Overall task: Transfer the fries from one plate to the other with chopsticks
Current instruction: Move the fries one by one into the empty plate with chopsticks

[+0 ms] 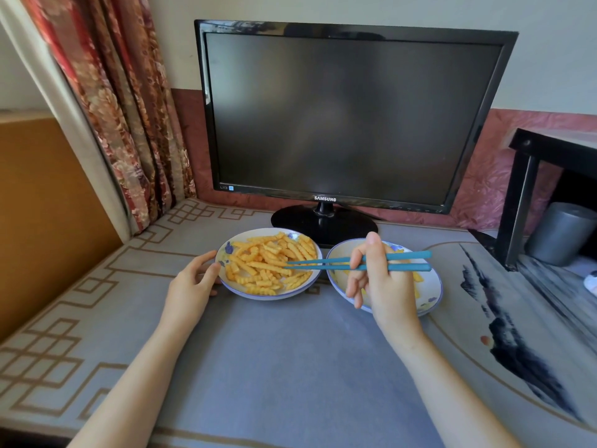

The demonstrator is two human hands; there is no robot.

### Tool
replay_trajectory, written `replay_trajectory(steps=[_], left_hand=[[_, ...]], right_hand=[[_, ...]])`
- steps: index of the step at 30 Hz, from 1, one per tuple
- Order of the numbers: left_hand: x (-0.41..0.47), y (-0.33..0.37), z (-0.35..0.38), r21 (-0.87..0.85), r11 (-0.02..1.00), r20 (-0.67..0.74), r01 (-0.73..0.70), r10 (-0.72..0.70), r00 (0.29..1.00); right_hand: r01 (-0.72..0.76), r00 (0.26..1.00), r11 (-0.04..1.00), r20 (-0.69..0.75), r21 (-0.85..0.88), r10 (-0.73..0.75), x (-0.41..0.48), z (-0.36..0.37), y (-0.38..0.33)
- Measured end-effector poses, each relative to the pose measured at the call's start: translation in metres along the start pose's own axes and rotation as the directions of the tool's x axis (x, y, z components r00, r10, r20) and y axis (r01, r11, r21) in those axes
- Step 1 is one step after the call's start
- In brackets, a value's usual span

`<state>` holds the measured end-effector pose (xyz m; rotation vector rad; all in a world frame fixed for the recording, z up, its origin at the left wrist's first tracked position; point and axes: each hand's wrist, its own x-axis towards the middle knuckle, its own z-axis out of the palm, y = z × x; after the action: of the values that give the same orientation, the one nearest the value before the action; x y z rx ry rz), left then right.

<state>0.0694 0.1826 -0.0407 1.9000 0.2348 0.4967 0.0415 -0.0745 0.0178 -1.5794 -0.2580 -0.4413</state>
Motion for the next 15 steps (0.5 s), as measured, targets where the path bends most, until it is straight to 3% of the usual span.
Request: replay_trajectory(steps=[8, 15], left_hand=[[0.001, -0.001, 0.000, 0.004, 1.000, 0.003, 0.001, -0.001, 1.000], [0.001, -0.002, 0.001, 0.002, 1.000, 0.000, 0.003, -0.003, 1.000]], right_hand=[[-0.001, 0.992, 0.999, -0.126, 0.039, 0.006, 0.004, -0.014, -0.011], [0.038, 0.900, 0.999, -0.435, 0.030, -0.021, 0.014, -0.051, -0.024]])
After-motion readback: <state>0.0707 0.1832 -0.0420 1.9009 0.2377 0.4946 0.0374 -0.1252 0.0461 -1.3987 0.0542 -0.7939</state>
